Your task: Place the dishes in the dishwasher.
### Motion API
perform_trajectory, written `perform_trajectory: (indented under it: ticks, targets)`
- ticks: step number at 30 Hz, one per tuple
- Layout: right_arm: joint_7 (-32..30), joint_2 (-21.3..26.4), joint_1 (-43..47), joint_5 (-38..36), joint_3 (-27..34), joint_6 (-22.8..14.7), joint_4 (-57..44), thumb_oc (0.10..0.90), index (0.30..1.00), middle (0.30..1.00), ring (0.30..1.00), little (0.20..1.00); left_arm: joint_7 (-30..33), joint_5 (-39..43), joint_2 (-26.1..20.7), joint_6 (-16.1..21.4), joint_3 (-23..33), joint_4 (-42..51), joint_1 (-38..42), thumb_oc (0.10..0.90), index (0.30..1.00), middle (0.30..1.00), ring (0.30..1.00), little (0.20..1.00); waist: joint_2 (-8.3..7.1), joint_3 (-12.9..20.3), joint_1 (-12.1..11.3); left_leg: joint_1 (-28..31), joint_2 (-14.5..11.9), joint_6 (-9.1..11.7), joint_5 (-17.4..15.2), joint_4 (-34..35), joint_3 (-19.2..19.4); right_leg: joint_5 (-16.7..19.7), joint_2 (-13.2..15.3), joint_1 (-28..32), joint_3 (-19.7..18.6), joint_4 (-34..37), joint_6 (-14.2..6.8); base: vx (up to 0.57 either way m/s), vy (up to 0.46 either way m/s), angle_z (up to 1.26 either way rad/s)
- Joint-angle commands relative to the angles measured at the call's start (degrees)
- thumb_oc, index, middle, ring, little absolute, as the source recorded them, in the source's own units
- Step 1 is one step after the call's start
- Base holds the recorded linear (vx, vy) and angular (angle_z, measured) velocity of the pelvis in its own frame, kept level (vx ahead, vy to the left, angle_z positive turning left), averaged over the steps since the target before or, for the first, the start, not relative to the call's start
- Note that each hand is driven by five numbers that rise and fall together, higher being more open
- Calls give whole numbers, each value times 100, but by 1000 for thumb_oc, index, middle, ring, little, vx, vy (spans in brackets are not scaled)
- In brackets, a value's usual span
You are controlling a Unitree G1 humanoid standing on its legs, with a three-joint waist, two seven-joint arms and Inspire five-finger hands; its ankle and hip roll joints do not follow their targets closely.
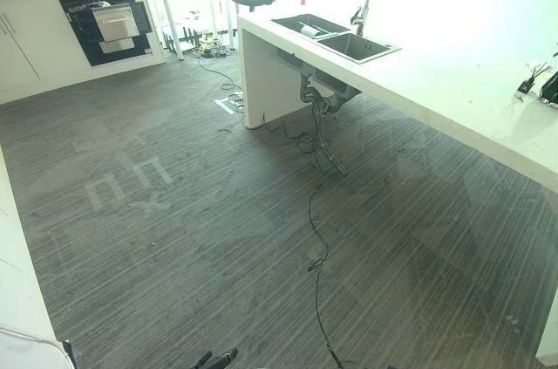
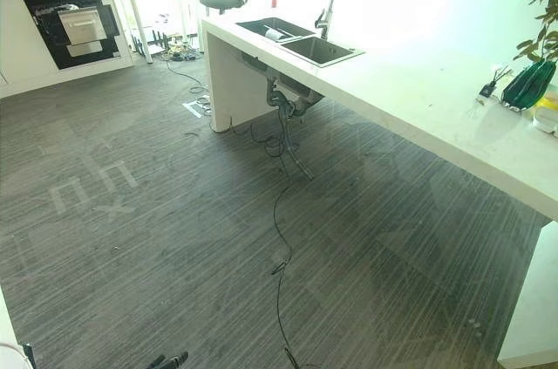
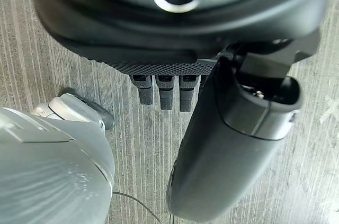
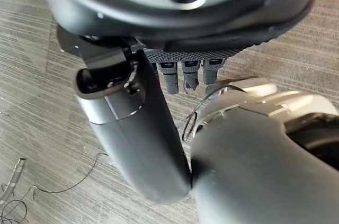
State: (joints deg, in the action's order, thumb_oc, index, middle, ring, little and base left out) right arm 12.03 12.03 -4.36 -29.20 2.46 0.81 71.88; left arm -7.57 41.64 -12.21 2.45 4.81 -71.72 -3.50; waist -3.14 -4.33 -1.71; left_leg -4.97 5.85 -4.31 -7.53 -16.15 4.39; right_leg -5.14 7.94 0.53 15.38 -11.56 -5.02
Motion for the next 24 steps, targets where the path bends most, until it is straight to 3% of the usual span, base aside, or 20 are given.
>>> perform_trajectory:
  ticks: [1, 19, 24]
  targets:
    - [53, 371, 321, 204, 106, -133, 126, 800, 900, 900, 900, 900, 48, -119, 14, 99, 16, 92, 165, 800, 900, 900, 900, 900, 282, 30, -2, 237, -739, 480, -964, -104, 605, -832, -139, -271, 105, -563, -29, 0, 0, 0]
    - [151, 316, 367, 92, 2, -456, -84, 800, 900, 900, 900, 900, 68, -167, 26, 182, -36, 264, 63, 800, 900, 900, 900, 900, 329, 35, -37, 220, -746, 513, -936, -104, 566, -862, -173, -270, 136, -563, 8, 11, -25, 2]
    - [497, 350, 394, -142, -97, -582, -430, 800, 900, 900, 900, 900, -77, -67, 5, 247, -49, 500, 96, 800, 900, 900, 900, 900, 339, -19, 1, 256, -761, 533, -924, -104, 550, -871, -205, -237, 121, -563, 48, 39, -63, -4]
